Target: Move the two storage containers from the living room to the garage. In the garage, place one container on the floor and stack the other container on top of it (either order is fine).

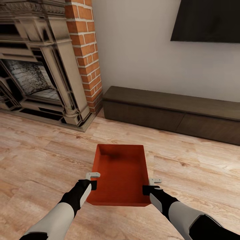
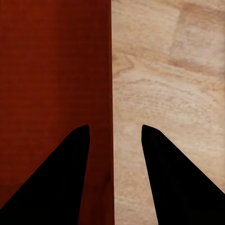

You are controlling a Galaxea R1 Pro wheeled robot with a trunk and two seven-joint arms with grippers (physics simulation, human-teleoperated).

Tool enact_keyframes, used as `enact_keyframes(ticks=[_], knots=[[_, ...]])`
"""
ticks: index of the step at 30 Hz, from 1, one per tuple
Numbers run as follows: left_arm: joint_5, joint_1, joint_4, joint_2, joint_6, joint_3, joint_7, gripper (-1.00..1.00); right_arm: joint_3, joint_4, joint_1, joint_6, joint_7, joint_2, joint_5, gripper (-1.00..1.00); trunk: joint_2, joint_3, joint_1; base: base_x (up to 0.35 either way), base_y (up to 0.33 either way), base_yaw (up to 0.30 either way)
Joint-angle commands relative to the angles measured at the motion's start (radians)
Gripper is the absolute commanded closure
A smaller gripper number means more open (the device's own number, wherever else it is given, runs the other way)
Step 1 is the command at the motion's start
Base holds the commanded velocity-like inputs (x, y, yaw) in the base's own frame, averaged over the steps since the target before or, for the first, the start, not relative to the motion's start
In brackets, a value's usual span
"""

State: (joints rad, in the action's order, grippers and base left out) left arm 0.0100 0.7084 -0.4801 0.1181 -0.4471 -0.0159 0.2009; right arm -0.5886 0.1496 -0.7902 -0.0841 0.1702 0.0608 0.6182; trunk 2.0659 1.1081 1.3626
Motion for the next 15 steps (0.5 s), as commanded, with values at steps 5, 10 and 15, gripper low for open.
enact_keyframes(ticks=[5,10,15], knots=[[-0.004,0.0,-0.001,-0.005,-0.007,-0.006,0.008,1.0,-0.013,0.007,0.0,-0.007,0.0,-0.001,0.006,1.0,0.0,0.001,0.0,0.0,0.0,0.0],[-0.004,0.0,-0.002,-0.005,-0.007,-0.006,0.008,1.0,-0.011,0.007,0.0,-0.008,0.0,-0.001,0.006,1.0,0.0,0.001,0.0,0.0,0.0,0.0],[-0.004,0.0,-0.001,-0.005,-0.007,-0.006,0.008,1.0,-0.009,0.006,0.0,-0.01,0.0,-0.001,0.004,1.0,0.0,0.001,0.0,0.0,0.0,0.0]])
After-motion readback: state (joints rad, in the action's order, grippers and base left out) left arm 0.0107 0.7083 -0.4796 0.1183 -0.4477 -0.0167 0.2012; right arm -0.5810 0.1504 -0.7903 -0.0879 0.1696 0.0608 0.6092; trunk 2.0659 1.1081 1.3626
